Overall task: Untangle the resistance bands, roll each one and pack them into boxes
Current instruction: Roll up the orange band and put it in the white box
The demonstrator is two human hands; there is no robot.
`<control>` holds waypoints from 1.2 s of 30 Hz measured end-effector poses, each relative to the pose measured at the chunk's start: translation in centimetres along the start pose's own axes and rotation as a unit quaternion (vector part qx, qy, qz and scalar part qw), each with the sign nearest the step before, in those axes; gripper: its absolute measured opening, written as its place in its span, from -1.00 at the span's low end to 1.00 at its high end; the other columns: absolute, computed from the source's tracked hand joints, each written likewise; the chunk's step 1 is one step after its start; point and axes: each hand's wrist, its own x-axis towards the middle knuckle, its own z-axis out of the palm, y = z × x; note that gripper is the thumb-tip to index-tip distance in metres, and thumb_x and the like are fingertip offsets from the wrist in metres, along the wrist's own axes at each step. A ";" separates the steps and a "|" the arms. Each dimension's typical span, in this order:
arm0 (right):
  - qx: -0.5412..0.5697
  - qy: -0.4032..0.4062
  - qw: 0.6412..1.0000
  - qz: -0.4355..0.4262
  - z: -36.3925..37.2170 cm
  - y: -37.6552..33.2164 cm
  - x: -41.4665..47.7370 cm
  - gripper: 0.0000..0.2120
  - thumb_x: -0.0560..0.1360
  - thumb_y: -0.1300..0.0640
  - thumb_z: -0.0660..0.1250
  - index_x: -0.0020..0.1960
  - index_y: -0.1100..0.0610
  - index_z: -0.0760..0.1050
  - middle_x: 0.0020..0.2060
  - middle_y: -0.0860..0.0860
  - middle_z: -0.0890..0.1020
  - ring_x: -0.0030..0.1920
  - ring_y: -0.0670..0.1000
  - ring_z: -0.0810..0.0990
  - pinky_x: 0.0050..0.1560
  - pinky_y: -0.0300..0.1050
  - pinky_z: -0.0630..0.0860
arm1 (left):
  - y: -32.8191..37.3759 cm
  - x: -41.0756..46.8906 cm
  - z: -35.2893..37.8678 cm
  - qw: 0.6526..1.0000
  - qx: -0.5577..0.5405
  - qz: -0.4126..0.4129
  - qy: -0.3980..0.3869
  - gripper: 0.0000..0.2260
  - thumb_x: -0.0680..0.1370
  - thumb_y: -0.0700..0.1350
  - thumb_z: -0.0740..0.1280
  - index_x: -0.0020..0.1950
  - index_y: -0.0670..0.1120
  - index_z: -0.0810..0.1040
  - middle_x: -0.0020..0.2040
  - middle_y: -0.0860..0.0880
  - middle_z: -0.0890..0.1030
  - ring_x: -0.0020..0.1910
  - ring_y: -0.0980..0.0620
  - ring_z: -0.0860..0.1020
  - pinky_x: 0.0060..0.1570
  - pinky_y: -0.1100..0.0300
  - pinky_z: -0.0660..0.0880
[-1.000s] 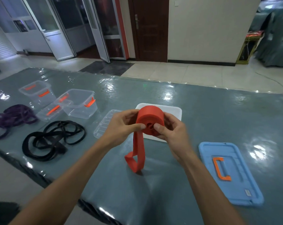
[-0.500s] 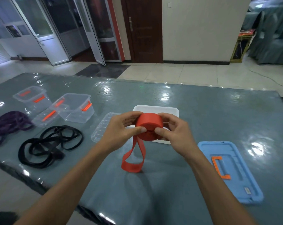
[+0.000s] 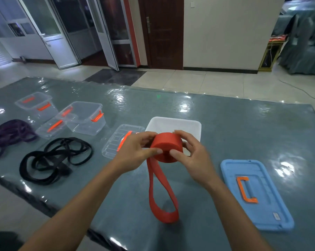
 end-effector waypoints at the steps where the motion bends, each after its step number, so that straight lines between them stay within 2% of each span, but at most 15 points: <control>1: -0.062 -0.019 0.998 -0.012 -0.2 -0.3 0.1 -0.48 0.45 0.09 0.52 0.36 -0.10 0.47 0.24 -0.21 0.57 0.24 -0.11 0.55 0.20 -0.09 0.55 | 0.3 -0.1 -0.1 0.999 0.045 0.017 -0.008 -0.64 0.41 -0.21 0.58 0.13 0.08 0.61 -0.02 0.22 0.70 0.02 0.18 0.66 0.11 0.34 0.51; 2: -0.106 -0.032 0.994 -0.021 -0.4 -0.6 0.3 -0.47 0.44 0.08 0.53 0.37 -0.09 0.48 0.24 -0.22 0.57 0.24 -0.17 0.53 0.21 -0.13 0.54 | 0.6 -0.1 -0.3 0.996 0.078 0.033 -0.017 -0.63 0.40 -0.21 0.58 0.11 0.10 0.61 -0.04 0.27 0.68 0.00 0.23 0.65 0.09 0.41 0.48; 4: -0.132 -0.041 0.990 -0.028 -0.8 -1.3 0.7 -0.48 0.41 0.12 0.56 0.33 -0.04 0.52 0.20 -0.20 0.60 0.20 -0.24 0.52 0.15 -0.22 0.53 | 0.9 0.1 -0.6 0.992 0.107 0.049 -0.036 -0.65 0.40 -0.18 0.59 0.13 0.03 0.64 -0.02 0.21 0.67 0.01 0.19 0.64 0.11 0.41 0.48; 8: -0.010 -0.008 1.000 -0.010 -1.2 -1.6 1.1 -0.53 0.35 0.28 0.58 0.17 -0.05 0.59 0.06 -0.14 0.69 0.14 -0.10 0.63 0.18 -0.24 0.52 | 0.8 0.3 -0.5 0.999 0.032 0.036 0.008 -0.58 0.35 -0.16 0.62 0.17 -0.02 0.63 0.03 0.06 0.71 0.07 0.09 0.67 0.19 0.21 0.55; 11: 0.141 0.030 0.989 0.009 -0.8 -1.6 1.0 -0.55 0.35 0.37 0.53 0.15 0.01 0.59 0.04 -0.01 0.71 0.11 0.03 0.66 0.07 -0.12 0.61 | 0.5 0.1 0.3 0.994 -0.095 0.018 0.046 -0.61 0.36 -0.27 0.56 0.17 -0.10 0.63 0.03 -0.06 0.72 0.05 -0.02 0.69 0.09 0.16 0.58; 14: 0.252 0.054 0.965 0.050 -0.5 -2.0 0.9 -0.53 0.34 0.25 0.48 0.24 0.15 0.56 0.05 0.13 0.70 0.07 0.12 0.68 -0.03 0.07 0.66 | 0.0 -0.2 1.3 0.988 -0.139 -0.002 0.062 -0.66 0.42 -0.38 0.49 0.14 -0.14 0.63 -0.01 -0.01 0.74 0.00 0.04 0.69 0.02 0.25 0.57; 17: 0.286 0.051 0.954 0.079 0.3 -1.8 0.6 -0.51 0.36 0.22 0.44 0.28 0.19 0.51 0.01 0.08 0.70 0.05 0.10 0.67 0.02 0.16 0.65 | -0.4 -0.6 1.7 0.985 -0.159 -0.005 0.067 -0.70 0.41 -0.29 0.49 0.13 -0.16 0.64 -0.01 -0.02 0.73 -0.01 0.04 0.69 0.01 0.25 0.57; 20: 0.306 0.055 0.946 0.094 1.0 -0.6 -0.2 -0.53 0.41 0.22 0.42 0.31 0.19 0.48 0.10 0.14 0.66 0.13 0.14 0.64 0.10 0.24 0.61 | -0.3 -0.8 1.8 0.983 -0.171 -0.007 0.059 -0.68 0.41 -0.33 0.50 0.12 -0.10 0.64 -0.01 -0.01 0.74 0.00 0.04 0.69 0.02 0.23 0.58; 22: 0.271 0.048 0.957 0.093 0.9 0.0 -0.5 -0.57 0.44 0.22 0.43 0.30 0.15 0.48 0.13 0.14 0.66 0.17 0.17 0.64 0.10 0.20 0.62 | -0.3 -1.0 1.6 0.985 -0.162 -0.005 0.051 -0.68 0.41 -0.32 0.50 0.12 -0.09 0.64 -0.01 0.00 0.74 0.00 0.04 0.70 0.02 0.23 0.58; 24: 0.168 0.031 0.983 0.064 0.5 0.2 -0.7 -0.57 0.47 0.21 0.48 0.30 0.08 0.48 0.16 0.06 0.66 0.20 0.15 0.63 0.13 0.14 0.62 | -0.2 -1.2 1.1 0.989 -0.141 -0.005 0.039 -0.68 0.43 -0.29 0.48 0.16 -0.11 0.64 0.01 -0.01 0.74 0.02 0.03 0.70 0.04 0.23 0.58; 26: 0.030 0.003 0.999 0.022 -0.1 -0.3 -0.6 -0.47 0.47 0.13 0.50 0.38 -0.06 0.43 0.26 -0.10 0.59 0.26 -0.02 0.58 0.18 0.00 0.59 | -0.1 -1.3 0.4 0.995 -0.099 -0.006 0.013 -0.68 0.46 -0.31 0.49 0.20 -0.13 0.64 0.03 -0.01 0.73 0.04 0.01 0.70 0.08 0.20 0.58; 28: -0.101 -0.026 0.994 -0.035 -0.6 -1.4 -0.5 -0.39 0.48 0.09 0.50 0.44 -0.19 0.36 0.35 -0.25 0.49 0.33 -0.18 0.48 0.20 -0.14 0.56 | 0.2 -1.2 -0.1 0.999 -0.052 0.000 -0.015 -0.68 0.47 -0.30 0.50 0.19 -0.08 0.65 0.03 0.04 0.73 0.05 0.04 0.69 0.11 0.20 0.58; 31: -0.270 -0.081 0.949 -0.144 -0.6 -2.1 0.1 -0.41 0.53 0.04 0.42 0.48 -0.20 0.29 0.42 -0.22 0.40 0.42 -0.17 0.36 0.34 -0.07 0.46 | 0.8 -0.8 -0.3 0.998 -0.049 0.003 -0.042 -0.69 0.47 -0.29 0.50 0.20 -0.11 0.63 0.04 0.03 0.72 0.06 0.04 0.68 0.09 0.24 0.56; 33: -0.289 -0.094 0.939 -0.160 -0.6 -2.0 0.4 -0.43 0.53 0.03 0.40 0.47 -0.21 0.30 0.38 -0.19 0.40 0.38 -0.15 0.39 0.30 -0.05 0.48 | 0.9 -0.5 -0.4 0.997 -0.067 -0.003 -0.042 -0.70 0.48 -0.31 0.48 0.20 -0.16 0.62 0.03 0.01 0.72 0.06 0.02 0.68 0.07 0.25 0.55; 36: -0.205 -0.066 0.966 -0.144 -0.4 -1.8 0.4 -0.47 0.49 0.10 0.45 0.41 -0.15 0.44 0.26 -0.13 0.50 0.29 -0.12 0.47 0.21 -0.07 0.52 | 0.8 -0.5 -0.4 0.996 -0.084 -0.004 -0.024 -0.70 0.46 -0.26 0.49 0.19 -0.15 0.63 0.04 -0.02 0.72 0.06 0.00 0.68 0.08 0.23 0.55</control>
